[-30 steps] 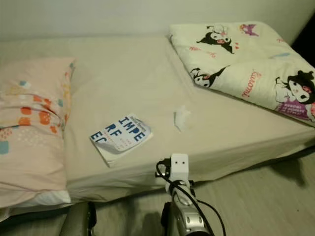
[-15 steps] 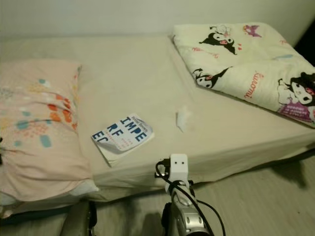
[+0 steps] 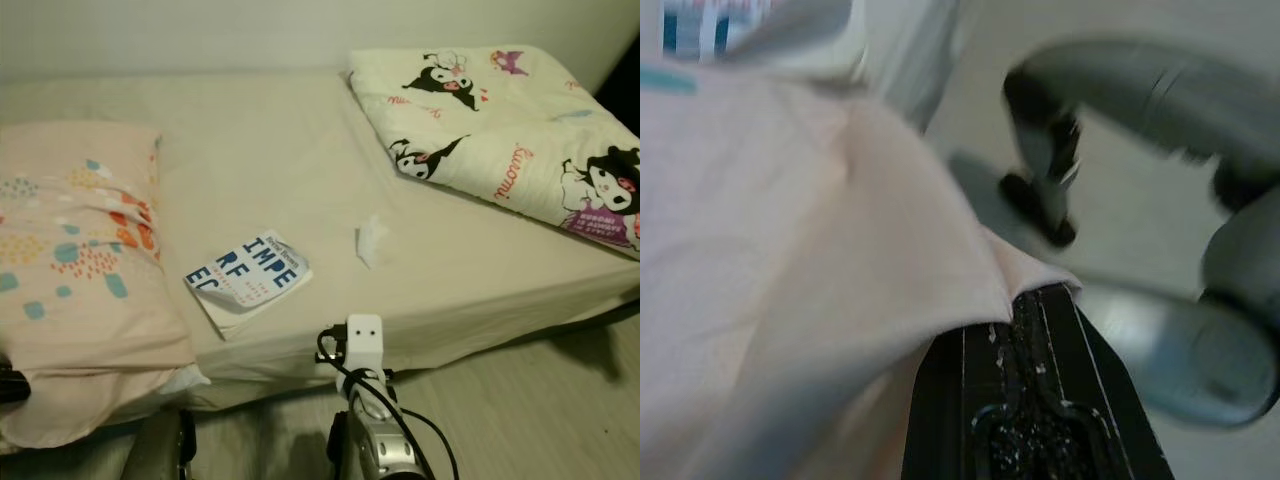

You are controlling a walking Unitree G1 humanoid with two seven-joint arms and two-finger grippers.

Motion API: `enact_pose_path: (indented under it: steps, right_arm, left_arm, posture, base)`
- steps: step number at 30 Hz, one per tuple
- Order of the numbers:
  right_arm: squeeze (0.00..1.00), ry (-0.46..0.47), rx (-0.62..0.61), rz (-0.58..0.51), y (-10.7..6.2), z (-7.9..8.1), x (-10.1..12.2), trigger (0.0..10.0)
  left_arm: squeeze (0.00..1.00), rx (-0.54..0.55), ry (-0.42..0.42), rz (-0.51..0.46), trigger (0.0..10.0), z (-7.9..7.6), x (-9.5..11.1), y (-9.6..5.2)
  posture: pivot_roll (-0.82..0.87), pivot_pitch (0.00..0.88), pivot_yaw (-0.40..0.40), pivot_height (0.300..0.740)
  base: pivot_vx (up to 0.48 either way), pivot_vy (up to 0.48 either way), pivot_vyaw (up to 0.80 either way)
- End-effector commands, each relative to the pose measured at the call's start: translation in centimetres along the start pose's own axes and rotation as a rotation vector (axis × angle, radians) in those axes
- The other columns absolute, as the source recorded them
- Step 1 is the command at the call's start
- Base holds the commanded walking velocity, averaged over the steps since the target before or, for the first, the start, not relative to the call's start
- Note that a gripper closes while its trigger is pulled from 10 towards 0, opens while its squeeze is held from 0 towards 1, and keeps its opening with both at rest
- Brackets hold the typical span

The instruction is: Clean up the room

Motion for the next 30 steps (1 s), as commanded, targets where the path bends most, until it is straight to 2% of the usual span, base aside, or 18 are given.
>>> enact_pose_path:
  steps: [1,4,5,8,10,12,14,16,18,19,20,21,22,23,24,26,27,30]
  right_arm:
    - [0.0,-0.006,-0.002,0.038,-0.2,0.0,-0.9,10.0]
    - [0.0,-0.006,-0.001,0.037,-0.1,0.0,-0.8,10.0]
    - [0.0,-0.006,-0.001,0.037,-0.1,0.0,-0.8,10.0]
    - [0.0,-0.006,0.0,0.037,-0.1,-0.1,-0.8,10.0]
    - [0.0,-0.006,-0.001,0.038,-0.2,-0.1,-0.8,10.0]
    - [0.0,-0.006,-0.002,0.039,-0.2,-0.2,-0.8,10.0]
    - [0.0,-0.008,-0.001,0.04,-0.2,-0.2,-0.8,10.0]
    - [0.0,-0.008,-0.001,0.04,-0.2,-0.2,-0.8,10.0]
    - [0.0,-0.009,0.001,0.041,-0.2,-0.2,-0.8,10.0]
    - [0.0,-0.009,0.001,0.041,-0.2,-0.2,-0.8,10.0]
    - [0.0,-0.009,0.001,0.042,-0.2,-0.2,-0.8,10.0]
    - [0.0,-0.009,0.002,0.042,-0.1,-0.2,-0.8,10.0]
    - [0.0,-0.008,0.002,0.043,-0.1,-0.2,-0.8,10.0]
    - [0.0,-0.008,0.002,0.044,-0.1,-0.1,-0.9,10.0]
    - [0.0,-0.008,0.003,0.045,-0.1,-0.1,-0.9,10.0]
    - [0.0,-0.009,0.004,0.045,-0.1,-0.1,-0.9,10.0]
    - [0.0,-0.009,0.005,0.046,-0.1,-0.1,-0.9,10.0]
    - [0.0,-0.009,0.005,0.048,-0.2,-0.1,-1.0,10.0]
  left_arm:
    - [0.0,-0.082,0.014,-0.114,0.0,-0.9,1.5,0.1]
    - [0.0,-0.092,-0.007,-0.261,0.0,-1.0,3.0,0.0]
    - [0.0,-0.092,-0.007,-0.261,0.0,-1.0,3.0,0.0]
    - [0.0,-0.111,-0.038,-0.383,0.0,-1.0,3.9,-0.2]
    - [0.0,-0.107,-0.04,-0.385,0.0,-0.9,3.9,-0.2]
    - [0.0,-0.068,-0.013,-0.288,0.0,-0.8,3.0,0.1]
    - [0.0,-0.017,0.014,-0.134,10.0,-0.6,1.4,0.5]
    - [0.0,-0.017,0.014,-0.134,10.0,-0.6,1.4,0.5]
    - [0.0,-0.014,0.005,-0.027,10.0,-0.7,0.2,0.7]
    - [0.0,-0.014,0.005,-0.027,10.0,-0.7,0.2,0.7]
    - [0.0,-0.015,-0.015,0.017,10.0,-0.7,-0.3,0.7]
    - [0.25,-0.015,-0.034,0.053,10.0,-0.7,-0.6,0.6]
    - [0.25,-0.014,-0.045,0.076,10.0,-0.7,-0.8,0.5]
    - [0.48,-0.009,-0.052,0.082,10.0,-0.7,-0.9,0.5]
    - [0.91,-0.002,-0.059,0.074,10.0,-0.6,-0.8,0.4]
    - [0.91,0.002,-0.063,0.066,10.0,-0.6,-0.8,0.3]
    - [1.0,-0.002,-0.067,0.037,10.0,-0.6,-0.5,0.2]
    - [1.0,-0.03,-0.066,-0.048,10.0,-0.8,0.6,-0.1]
  posture:
    - [0.23,0.086,-0.022,0.591]
    - [0.23,0.086,-0.022,0.591]
    - [0.23,0.086,-0.022,0.591]
    - [0.23,0.086,-0.022,0.591]
    - [0.23,0.086,-0.022,0.591]
    - [0.23,0.086,-0.022,0.591]
    - [0.23,0.086,-0.022,0.591]
    - [0.23,0.086,-0.022,0.591]
    - [0.22,0.089,-0.027,0.591]
    - [0.22,0.089,-0.027,0.591]
    - [0.22,0.089,-0.027,0.591]
    - [0.22,0.089,-0.026,0.591]
    - [0.22,0.089,-0.026,0.591]
    - [0.22,0.089,-0.026,0.591]
    - [0.22,0.089,-0.026,0.591]
    - [0.22,0.089,-0.026,0.591]
    - [0.22,0.092,-0.028,0.591]
    - [0.22,0.092,-0.028,0.591]
  base:
    - [0.0,0.0,0.0]
    - [0.0,0.0,0.0]
    - [0.0,0.0,0.0]
    - [0.0,0.0,0.0]
    - [0.0,0.0,0.0]
    - [0.0,0.0,0.0]
    - [0.0,0.0,0.0]
    - [0.0,0.0,0.0]
    - [0.0,0.0,0.0]
    - [0.0,0.0,0.0]
    - [0.0,0.0,0.0]
    - [0.0,0.0,0.0]
    - [0.0,0.0,0.0]
    - [0.0,0.0,0.0]
    - [0.0,0.0,0.0]
    - [0.0,0.0,0.0]
    - [0.0,0.0,0.0]
    - [0.0,0.0,0.0]
Point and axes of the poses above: a point about 5 cm out from each wrist's last joint towards the gripper, its own y axis pointing out of the wrist towards the gripper, its own x axis along the axis of the wrist's last joint, z = x × y, the point moved 1 cm from there along y, pointing out of the wrist towards the gripper, and after that the axes turned 11 degrees about y, right-handed, at the moved point
